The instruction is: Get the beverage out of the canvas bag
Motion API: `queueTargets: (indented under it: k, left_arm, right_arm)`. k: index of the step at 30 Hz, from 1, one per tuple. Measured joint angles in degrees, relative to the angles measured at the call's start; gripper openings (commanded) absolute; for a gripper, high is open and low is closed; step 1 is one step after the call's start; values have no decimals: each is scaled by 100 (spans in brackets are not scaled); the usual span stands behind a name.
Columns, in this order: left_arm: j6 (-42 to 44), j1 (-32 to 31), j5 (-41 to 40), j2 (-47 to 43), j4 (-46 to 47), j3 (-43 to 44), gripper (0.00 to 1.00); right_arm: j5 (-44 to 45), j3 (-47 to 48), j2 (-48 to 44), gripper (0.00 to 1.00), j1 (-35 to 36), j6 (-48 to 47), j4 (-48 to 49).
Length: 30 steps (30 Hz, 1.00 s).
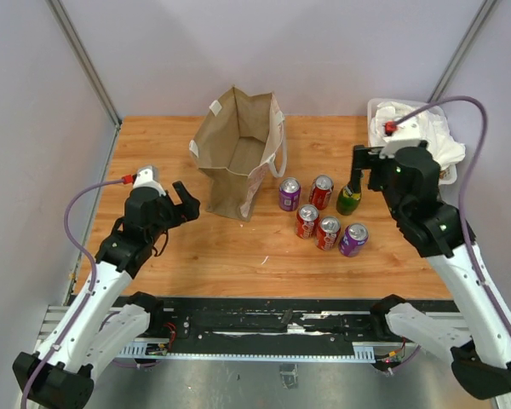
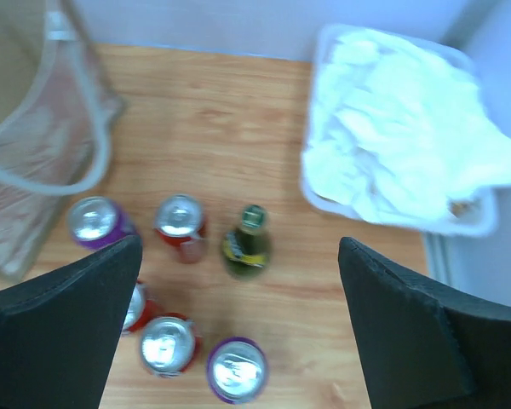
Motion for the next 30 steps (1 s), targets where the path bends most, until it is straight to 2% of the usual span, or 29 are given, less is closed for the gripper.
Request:
queueTargets:
  k: [7, 14, 16, 21, 30]
  left_arm:
    - [-13, 2, 17, -319, -96, 0, 100]
    - [48, 2, -109, -599, -144, 0, 100]
    - [94, 2, -149, -625, -144, 0, 100]
    - [136, 2, -350, -682, -149, 0, 100]
    - [236, 2, -531, -769, -201, 2, 100]
  right_arm:
    - [55, -372, -715, 98, -1987, 256, -566]
    - [-992, -437, -549, 98, -4784, 785, -898]
    - [-1233, -437, -424, 98, -5193, 914, -975]
    - [-1628, -487, -461, 98, -5309, 1005, -1067]
    - [-1617, -564, -743, 99, -5268, 1008, -1102]
